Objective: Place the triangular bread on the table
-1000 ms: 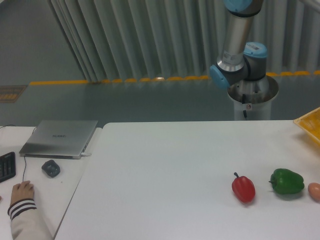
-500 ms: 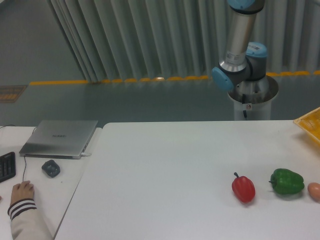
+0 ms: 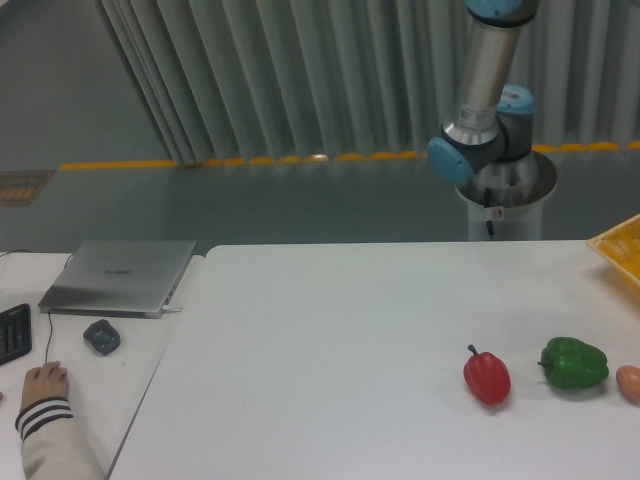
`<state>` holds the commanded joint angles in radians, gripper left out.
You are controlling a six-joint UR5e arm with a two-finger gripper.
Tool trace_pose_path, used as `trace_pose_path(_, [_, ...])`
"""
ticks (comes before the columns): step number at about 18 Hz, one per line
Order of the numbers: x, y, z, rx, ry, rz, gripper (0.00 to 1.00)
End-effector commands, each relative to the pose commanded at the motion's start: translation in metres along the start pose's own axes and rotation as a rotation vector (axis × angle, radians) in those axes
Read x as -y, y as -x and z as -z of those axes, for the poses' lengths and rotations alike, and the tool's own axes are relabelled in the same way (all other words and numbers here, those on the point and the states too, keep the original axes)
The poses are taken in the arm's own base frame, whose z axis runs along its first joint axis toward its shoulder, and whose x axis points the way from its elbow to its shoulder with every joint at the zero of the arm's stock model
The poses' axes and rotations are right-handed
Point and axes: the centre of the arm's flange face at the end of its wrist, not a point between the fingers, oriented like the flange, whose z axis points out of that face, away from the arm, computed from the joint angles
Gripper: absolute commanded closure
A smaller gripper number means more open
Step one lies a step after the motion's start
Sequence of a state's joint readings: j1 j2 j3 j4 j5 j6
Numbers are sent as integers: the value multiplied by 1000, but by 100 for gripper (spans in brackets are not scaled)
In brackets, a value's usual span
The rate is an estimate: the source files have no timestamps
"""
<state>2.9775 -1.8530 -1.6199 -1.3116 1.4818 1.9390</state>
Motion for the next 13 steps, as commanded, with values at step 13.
trace_pose_path(13, [18, -4, -41, -69, -23, -41, 0])
